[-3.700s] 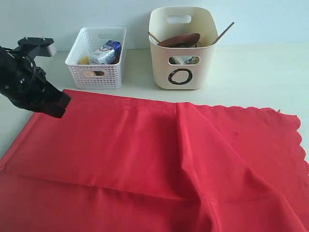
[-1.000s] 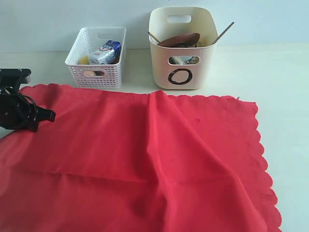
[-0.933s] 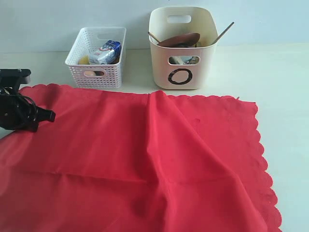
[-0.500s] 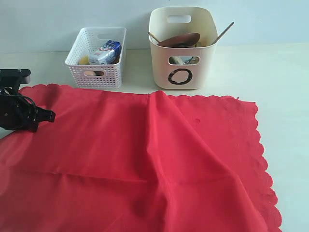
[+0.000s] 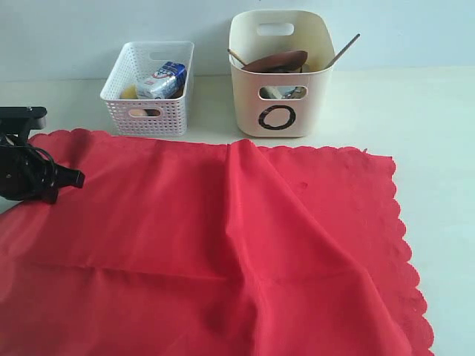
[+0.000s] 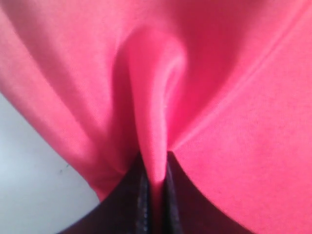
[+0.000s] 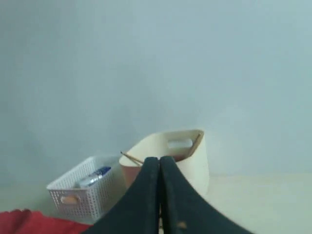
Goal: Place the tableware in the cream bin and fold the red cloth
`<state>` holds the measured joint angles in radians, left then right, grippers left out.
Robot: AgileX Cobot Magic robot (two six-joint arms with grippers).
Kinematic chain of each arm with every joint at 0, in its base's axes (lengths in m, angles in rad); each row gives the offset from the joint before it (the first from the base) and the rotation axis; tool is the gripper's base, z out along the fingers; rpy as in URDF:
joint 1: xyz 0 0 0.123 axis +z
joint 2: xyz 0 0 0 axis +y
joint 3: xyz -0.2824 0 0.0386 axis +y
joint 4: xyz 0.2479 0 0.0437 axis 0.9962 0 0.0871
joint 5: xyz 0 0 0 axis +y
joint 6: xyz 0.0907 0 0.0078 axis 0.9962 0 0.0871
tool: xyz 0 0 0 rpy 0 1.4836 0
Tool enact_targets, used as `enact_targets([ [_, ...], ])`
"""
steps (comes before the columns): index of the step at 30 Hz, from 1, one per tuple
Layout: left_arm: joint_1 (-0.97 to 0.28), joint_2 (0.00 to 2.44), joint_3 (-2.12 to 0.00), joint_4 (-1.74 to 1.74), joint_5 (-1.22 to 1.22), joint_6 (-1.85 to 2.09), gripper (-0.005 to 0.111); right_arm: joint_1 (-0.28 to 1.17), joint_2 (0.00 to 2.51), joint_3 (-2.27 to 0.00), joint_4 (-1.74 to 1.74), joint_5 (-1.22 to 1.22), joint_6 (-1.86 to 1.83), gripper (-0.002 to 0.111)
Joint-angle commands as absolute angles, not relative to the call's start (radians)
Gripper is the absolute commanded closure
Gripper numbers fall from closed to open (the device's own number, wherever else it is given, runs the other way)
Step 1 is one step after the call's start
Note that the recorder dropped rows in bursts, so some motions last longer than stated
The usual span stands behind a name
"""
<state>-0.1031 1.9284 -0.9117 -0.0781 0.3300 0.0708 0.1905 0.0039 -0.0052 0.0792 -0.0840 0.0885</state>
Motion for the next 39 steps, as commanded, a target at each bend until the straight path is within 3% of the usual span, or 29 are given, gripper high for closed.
enact_targets([
  [1,-0.101,1.956,-0.881,-0.069,0.444,0.067,0.107,0.192,0.000,0.000,0.080,-0.134,0.126,0.108],
  [19,-0.101,1.916,-0.883,-0.060,0.525,0.073,0.107,0.192,0.000,0.000,0.071,0.008,0.376,0.108],
  [30,-0.099,1.660,-0.935,0.212,0.725,-0.167,0.107,0.197,0.016,0.000,0.073,0.018,0.366,0.108],
  [34,-0.099,1.563,-1.002,0.244,0.832,-0.183,0.107,0.242,0.079,0.000,0.069,0.020,0.359,0.108],
  [39,-0.155,1.435,-1.149,0.177,1.006,-0.175,0.107,0.419,0.348,-0.034,0.069,-0.025,0.256,0.108],
])
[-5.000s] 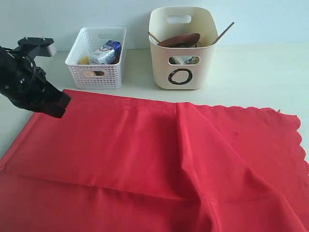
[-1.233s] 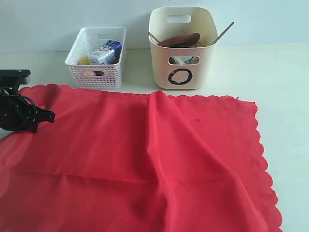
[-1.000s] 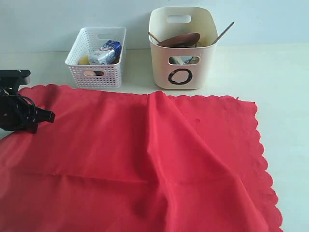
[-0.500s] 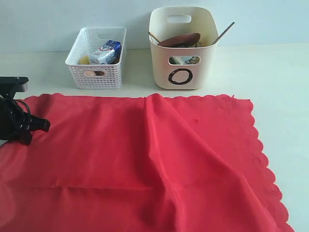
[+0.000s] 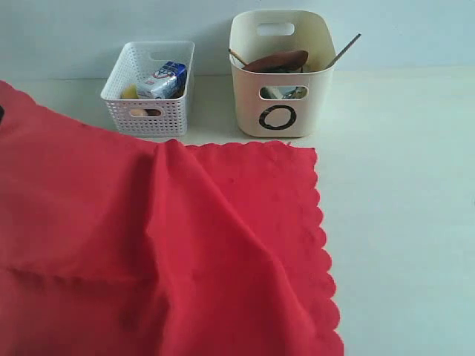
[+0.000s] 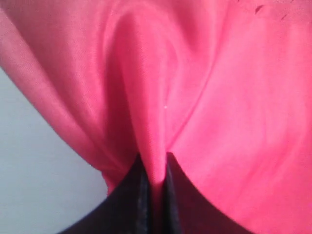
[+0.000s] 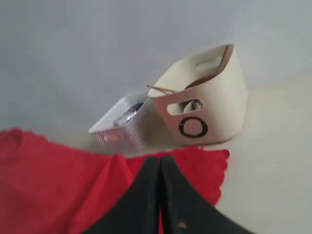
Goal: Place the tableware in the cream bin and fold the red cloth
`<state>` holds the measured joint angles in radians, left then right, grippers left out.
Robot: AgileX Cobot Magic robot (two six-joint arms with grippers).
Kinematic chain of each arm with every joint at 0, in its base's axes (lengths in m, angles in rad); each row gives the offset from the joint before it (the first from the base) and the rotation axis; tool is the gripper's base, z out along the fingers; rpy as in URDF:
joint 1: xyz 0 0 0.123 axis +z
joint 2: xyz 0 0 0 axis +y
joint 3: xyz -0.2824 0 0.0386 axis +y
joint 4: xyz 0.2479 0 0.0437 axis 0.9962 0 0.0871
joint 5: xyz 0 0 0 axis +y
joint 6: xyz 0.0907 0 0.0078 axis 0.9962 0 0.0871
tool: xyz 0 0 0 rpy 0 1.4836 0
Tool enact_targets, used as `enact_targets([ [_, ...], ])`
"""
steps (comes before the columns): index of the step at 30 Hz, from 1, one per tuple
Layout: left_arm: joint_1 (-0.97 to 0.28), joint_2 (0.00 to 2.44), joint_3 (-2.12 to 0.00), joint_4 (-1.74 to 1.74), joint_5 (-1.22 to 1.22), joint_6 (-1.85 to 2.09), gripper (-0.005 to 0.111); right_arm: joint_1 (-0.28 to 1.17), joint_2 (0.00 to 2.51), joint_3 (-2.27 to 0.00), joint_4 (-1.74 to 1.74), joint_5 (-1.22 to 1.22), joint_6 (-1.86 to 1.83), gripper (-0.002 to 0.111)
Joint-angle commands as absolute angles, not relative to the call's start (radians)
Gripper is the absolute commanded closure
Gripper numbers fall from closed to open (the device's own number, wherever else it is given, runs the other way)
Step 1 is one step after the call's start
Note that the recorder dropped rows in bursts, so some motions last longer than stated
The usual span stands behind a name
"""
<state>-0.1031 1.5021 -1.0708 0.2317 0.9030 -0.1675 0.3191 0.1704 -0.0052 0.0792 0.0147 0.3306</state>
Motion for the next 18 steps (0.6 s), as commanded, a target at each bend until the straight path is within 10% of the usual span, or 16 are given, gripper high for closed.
enact_targets([
  [1,-0.182,1.423,-1.155,0.128,1.008,-0.166,0.107,0.440,0.400,-0.044,0.069,-0.035,0.242,0.108],
  [11,-0.786,1.595,-1.166,0.010,0.686,-0.313,0.103,0.495,0.862,-0.121,0.069,-0.161,0.164,0.108],
  [18,-0.872,1.717,-1.166,0.008,0.538,-0.296,0.024,0.495,0.860,-0.121,0.071,-0.166,0.138,0.108],
])
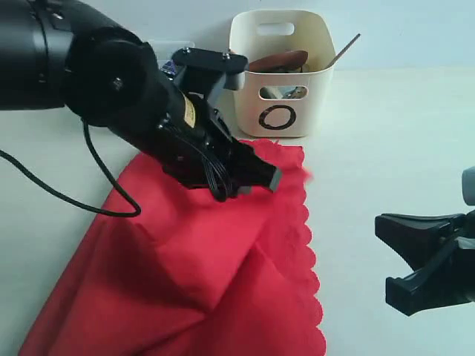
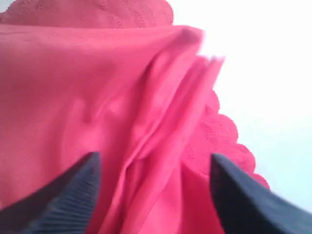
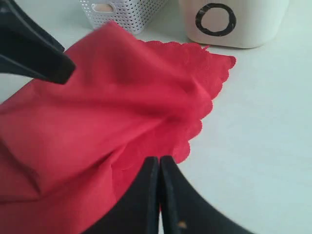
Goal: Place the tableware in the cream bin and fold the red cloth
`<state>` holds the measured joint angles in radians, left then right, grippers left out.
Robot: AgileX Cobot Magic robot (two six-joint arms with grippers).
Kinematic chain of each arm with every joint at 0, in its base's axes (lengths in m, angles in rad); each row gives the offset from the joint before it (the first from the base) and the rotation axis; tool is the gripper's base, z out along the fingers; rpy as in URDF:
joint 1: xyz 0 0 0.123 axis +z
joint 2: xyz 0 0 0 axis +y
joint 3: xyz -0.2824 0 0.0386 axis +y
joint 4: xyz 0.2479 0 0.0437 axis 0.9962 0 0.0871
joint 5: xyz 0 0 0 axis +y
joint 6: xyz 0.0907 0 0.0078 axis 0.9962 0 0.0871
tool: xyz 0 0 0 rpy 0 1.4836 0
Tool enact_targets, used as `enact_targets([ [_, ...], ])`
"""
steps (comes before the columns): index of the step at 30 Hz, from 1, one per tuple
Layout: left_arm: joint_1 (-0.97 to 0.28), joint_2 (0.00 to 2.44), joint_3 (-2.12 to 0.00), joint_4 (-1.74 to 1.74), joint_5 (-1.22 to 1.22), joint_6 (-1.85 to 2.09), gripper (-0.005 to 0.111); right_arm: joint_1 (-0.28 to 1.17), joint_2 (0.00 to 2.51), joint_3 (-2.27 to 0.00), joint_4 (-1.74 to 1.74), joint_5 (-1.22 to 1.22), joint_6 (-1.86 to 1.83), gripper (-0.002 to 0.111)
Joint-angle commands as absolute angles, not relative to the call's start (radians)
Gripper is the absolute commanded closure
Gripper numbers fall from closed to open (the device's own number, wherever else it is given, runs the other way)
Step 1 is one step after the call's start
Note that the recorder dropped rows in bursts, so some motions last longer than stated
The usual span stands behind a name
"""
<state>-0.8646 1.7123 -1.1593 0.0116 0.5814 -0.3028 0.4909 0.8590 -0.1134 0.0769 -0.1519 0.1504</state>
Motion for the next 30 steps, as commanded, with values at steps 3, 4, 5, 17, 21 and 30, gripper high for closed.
enact_targets([
  [3,-0.831,1.648,-1.166,0.032,0.648,-0.175,0.030,0.495,0.860,-0.121,0.071,-0.166,0.138,0.108],
  [4,-0.815,1.632,-1.163,0.058,0.679,-0.175,0.039,0.495,0.860,-0.121,0.071,-0.166,0.138,0.108],
  [5,-0.782,1.611,-1.149,0.106,0.733,-0.195,0.060,0.495,0.860,-0.121,0.071,-0.164,0.138,0.108],
  [17,-0.637,1.669,-0.755,0.503,0.573,-0.597,0.105,0.495,0.860,-0.121,0.073,-0.164,0.142,0.108],
  [21,-0.652,1.689,-0.715,0.438,0.465,-0.577,0.106,0.495,0.860,-0.121,0.073,-0.164,0.142,0.108],
  [30,-0.867,1.666,-0.691,0.187,0.437,-0.335,0.106,0.495,0.860,-0.121,0.073,-0.164,0.142,0.108],
])
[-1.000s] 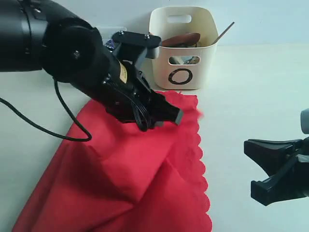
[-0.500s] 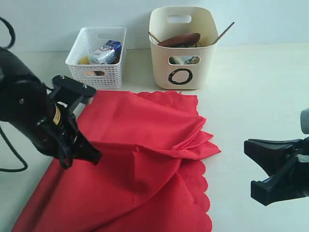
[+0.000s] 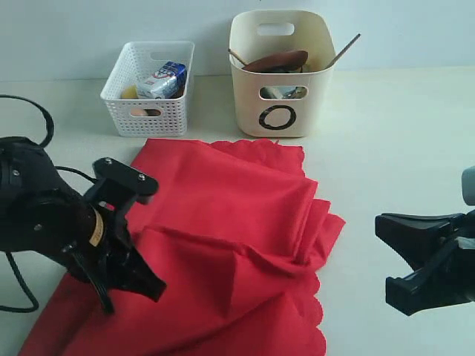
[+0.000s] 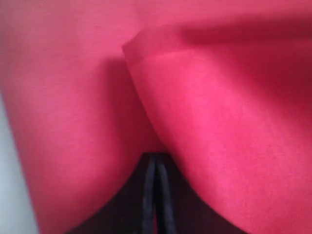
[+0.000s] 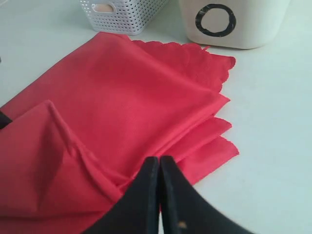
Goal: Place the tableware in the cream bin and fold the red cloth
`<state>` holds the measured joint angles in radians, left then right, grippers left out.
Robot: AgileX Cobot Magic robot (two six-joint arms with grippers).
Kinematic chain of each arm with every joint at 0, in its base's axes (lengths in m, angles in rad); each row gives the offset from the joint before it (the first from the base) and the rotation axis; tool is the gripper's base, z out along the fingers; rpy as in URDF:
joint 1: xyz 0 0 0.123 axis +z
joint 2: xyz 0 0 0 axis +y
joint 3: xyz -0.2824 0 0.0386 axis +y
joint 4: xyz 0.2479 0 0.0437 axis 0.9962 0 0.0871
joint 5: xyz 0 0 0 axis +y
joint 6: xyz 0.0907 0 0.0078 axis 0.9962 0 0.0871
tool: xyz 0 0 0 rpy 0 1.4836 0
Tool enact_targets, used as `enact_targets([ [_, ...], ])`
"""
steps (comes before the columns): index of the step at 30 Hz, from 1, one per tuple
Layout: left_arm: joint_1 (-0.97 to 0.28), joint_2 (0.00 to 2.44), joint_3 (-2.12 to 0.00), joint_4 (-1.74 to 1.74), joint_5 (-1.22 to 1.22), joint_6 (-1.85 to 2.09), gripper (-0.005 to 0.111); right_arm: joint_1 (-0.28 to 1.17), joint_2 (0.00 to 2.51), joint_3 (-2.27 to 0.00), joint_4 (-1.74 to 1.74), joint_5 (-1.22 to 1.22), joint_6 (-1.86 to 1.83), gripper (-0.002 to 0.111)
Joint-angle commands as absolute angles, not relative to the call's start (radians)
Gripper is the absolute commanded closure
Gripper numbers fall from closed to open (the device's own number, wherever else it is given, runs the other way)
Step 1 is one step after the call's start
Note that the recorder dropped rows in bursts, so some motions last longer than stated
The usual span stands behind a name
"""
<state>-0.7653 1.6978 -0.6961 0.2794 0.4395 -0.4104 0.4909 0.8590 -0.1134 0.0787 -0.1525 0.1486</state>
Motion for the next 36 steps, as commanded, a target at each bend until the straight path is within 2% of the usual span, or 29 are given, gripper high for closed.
enact_targets([
  [1,-0.909,1.646,-0.691,0.175,0.437,-0.330,0.106,0.495,0.860,-0.121,0.073,-0.164,0.142,0.108],
  [6,-1.085,1.504,-0.690,0.178,0.383,-0.313,0.106,0.495,0.860,-0.121,0.073,-0.164,0.142,0.108],
  [14,-1.187,1.243,-0.574,0.168,0.350,-0.335,0.106,0.495,0.862,-0.121,0.073,-0.164,0.138,0.108],
  [25,-1.197,0.795,-0.352,0.167,0.221,-0.426,0.106,0.495,0.864,-0.121,0.073,-0.157,0.164,0.108],
  [28,-1.195,0.686,-0.303,0.182,0.185,-0.422,0.106,0.495,0.864,-0.153,0.073,-0.084,0.195,0.108],
  [31,-1.195,0.617,-0.265,0.210,0.145,-0.424,0.106,0.495,0.884,-0.218,0.073,0.041,0.195,0.108],
  [36,-1.195,0.568,-0.224,0.223,0.112,-0.426,0.106,0.495,0.971,-0.299,0.091,0.082,0.195,0.108],
])
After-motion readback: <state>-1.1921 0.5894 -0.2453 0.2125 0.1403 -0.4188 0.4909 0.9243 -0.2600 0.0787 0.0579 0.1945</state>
